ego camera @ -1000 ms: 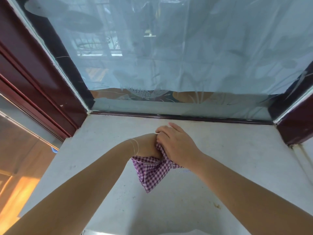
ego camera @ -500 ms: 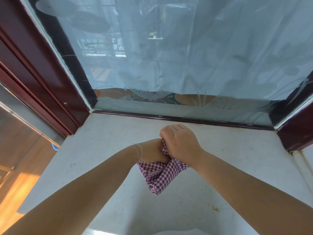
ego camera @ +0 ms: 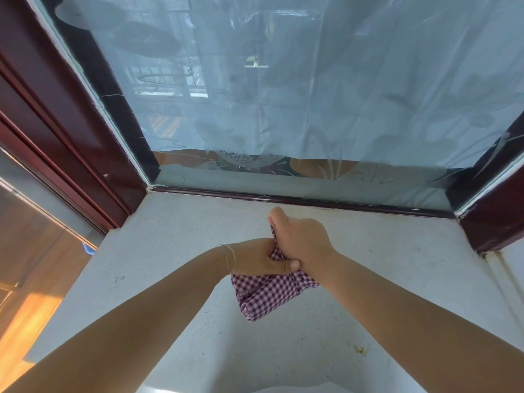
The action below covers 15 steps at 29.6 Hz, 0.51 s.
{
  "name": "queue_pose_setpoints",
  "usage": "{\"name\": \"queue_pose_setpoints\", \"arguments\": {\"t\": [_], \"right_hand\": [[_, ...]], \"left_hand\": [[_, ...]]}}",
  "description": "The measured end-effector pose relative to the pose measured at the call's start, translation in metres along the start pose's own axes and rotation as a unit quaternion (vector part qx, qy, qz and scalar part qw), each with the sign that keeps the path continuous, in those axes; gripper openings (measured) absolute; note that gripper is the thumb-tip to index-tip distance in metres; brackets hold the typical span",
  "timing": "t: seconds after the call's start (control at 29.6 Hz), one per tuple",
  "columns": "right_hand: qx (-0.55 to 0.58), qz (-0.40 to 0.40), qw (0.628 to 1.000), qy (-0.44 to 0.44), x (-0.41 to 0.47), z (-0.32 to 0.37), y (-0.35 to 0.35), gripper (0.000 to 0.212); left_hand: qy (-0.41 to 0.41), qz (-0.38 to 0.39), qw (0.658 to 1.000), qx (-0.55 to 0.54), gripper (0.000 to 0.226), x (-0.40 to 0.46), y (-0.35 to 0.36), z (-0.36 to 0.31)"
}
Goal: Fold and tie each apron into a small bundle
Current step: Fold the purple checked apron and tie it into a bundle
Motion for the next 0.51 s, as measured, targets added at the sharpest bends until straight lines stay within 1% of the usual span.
{"name": "queue_pose_setpoints", "arguments": {"t": [0.07,0.1,0.14,0.17,0.2,0.24,0.27,0.3,0.34,0.41,0.44,0.51], "right_hand": [[0.029,-0.026,0.999,0.009,-0.002,0.002,-0.005,0.025],[0.049,-0.021,0.998,0.017,-0.002,0.001,-0.005,0.022],[0.078,0.001,0.997,0.023,0.0,-0.002,-0.003,0.02],[0.125,0.05,0.99,0.035,0.003,-0.007,0.002,0.019],[0.19,0.114,0.973,0.056,0.007,-0.014,0.006,0.022],[0.261,0.184,0.944,0.083,0.009,-0.021,0.01,0.028],[0.313,0.244,0.912,0.102,0.011,-0.027,0.012,0.039],[0.334,0.292,0.889,0.111,0.011,-0.033,0.015,0.051],[0.333,0.332,0.875,0.117,0.009,-0.039,0.019,0.06],[0.303,0.372,0.869,0.125,0.005,-0.048,0.024,0.066],[0.286,0.372,0.875,0.121,0.005,-0.049,0.024,0.065],[0.244,0.364,0.894,0.092,0.008,-0.047,0.024,0.063]], "left_hand": [[0.001,-0.024,0.999,0.031,0.046,0.003,-0.004,0.004],[0.009,-0.034,0.998,0.05,0.045,0.003,-0.007,0.005],[0.018,-0.037,0.995,0.095,0.044,0.001,-0.009,0.004],[0.027,-0.04,0.985,0.165,0.045,0.0,-0.013,0.003],[0.041,-0.047,0.965,0.253,0.046,-0.002,-0.017,-0.002],[0.062,-0.058,0.94,0.33,0.048,-0.005,-0.02,-0.006],[0.087,-0.077,0.919,0.376,0.049,-0.009,-0.023,-0.009],[0.122,-0.107,0.909,0.385,0.051,-0.013,-0.027,-0.011],[0.168,-0.143,0.9,0.376,0.054,-0.019,-0.032,-0.017],[0.248,-0.186,0.865,0.395,0.067,-0.026,-0.037,-0.024],[0.276,-0.207,0.839,0.422,0.067,-0.029,-0.038,-0.027],[0.321,-0.241,0.789,0.465,0.058,-0.032,-0.033,-0.036]]}}
Point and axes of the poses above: each hand's wrist, its own x-axis towards the middle knuckle, its own y-axis out of the palm, z = x × y, the point moved 9 cm from there along x, towards the middle knuckle, and after that the axes turned 12 degrees about y, right-handed, at the moved point
